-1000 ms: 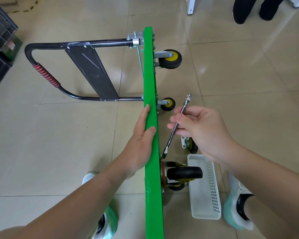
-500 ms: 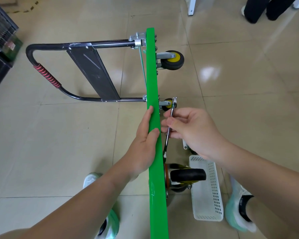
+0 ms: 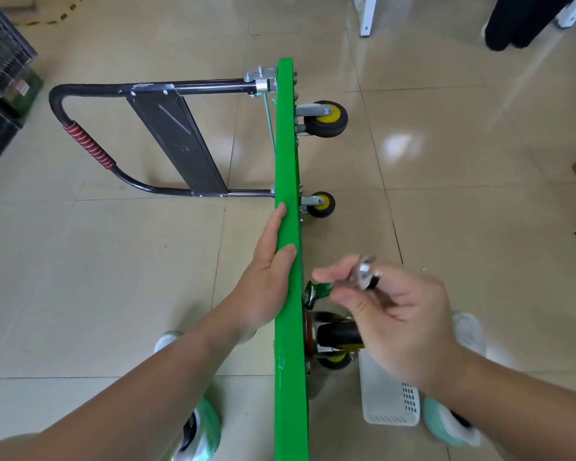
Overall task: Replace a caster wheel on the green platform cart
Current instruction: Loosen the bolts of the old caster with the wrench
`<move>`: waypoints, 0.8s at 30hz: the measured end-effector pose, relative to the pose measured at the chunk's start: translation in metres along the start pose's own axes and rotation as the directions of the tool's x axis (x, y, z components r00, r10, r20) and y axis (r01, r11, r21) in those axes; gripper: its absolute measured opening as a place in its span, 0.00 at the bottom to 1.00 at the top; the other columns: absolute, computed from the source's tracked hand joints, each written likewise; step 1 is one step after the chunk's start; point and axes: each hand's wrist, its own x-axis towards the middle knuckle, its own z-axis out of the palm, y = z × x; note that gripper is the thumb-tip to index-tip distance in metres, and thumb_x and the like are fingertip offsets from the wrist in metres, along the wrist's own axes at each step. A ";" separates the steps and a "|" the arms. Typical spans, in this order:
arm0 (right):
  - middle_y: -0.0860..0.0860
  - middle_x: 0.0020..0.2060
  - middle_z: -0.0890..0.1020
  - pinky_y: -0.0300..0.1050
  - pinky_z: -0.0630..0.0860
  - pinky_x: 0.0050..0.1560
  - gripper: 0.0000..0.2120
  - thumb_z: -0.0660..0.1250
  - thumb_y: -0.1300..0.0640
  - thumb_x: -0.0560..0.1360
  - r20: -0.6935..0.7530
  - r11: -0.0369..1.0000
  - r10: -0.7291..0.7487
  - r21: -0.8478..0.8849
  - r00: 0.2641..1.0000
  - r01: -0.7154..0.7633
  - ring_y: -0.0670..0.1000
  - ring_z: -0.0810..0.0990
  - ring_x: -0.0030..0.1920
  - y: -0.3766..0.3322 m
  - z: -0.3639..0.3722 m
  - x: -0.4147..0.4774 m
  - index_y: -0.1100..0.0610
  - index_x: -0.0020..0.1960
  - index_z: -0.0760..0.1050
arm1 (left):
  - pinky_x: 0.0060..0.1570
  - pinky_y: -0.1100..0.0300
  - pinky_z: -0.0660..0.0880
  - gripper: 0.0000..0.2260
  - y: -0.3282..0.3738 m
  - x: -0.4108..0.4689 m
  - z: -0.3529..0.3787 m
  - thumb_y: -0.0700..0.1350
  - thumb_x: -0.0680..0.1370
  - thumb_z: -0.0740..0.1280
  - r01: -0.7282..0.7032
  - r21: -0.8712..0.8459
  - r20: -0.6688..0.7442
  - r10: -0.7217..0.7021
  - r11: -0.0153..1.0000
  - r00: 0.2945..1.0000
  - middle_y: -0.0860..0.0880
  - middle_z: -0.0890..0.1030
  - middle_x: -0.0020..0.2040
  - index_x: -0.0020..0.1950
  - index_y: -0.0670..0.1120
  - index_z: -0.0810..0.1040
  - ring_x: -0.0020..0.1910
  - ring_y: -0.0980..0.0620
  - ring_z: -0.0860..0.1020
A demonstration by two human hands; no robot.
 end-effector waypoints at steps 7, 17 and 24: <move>0.58 0.42 0.87 0.47 0.84 0.49 0.07 0.69 0.69 0.75 -0.076 0.844 0.478 0.316 0.875 -0.433 0.57 0.87 0.45 0.003 -0.010 0.041 0.59 0.47 0.81 | 0.60 0.81 0.58 0.26 0.002 -0.001 0.002 0.46 0.88 0.52 0.017 0.023 -0.003 -0.017 1.000 1.000 0.66 0.58 0.80 0.81 0.68 0.49 0.72 0.72 0.62; 0.55 0.39 0.87 0.45 0.84 0.45 0.07 0.67 0.69 0.78 0.047 0.750 0.604 0.305 0.796 -0.587 0.56 0.87 0.43 0.020 0.004 0.069 0.60 0.50 0.81 | 0.71 0.69 0.58 0.26 0.002 -0.001 0.000 0.45 0.88 0.52 0.008 0.021 0.005 -0.009 1.000 1.000 0.66 0.58 0.78 0.82 0.67 0.50 0.75 0.69 0.60; 0.50 0.37 0.87 0.44 0.84 0.46 0.06 0.67 0.65 0.79 0.105 0.744 0.623 0.227 0.775 -0.629 0.51 0.87 0.41 0.024 0.016 0.078 0.56 0.50 0.80 | 0.51 0.86 0.60 0.27 0.000 0.001 -0.001 0.44 0.88 0.52 0.033 0.011 0.020 -0.033 0.999 0.999 0.66 0.59 0.76 0.81 0.67 0.49 0.58 0.87 0.62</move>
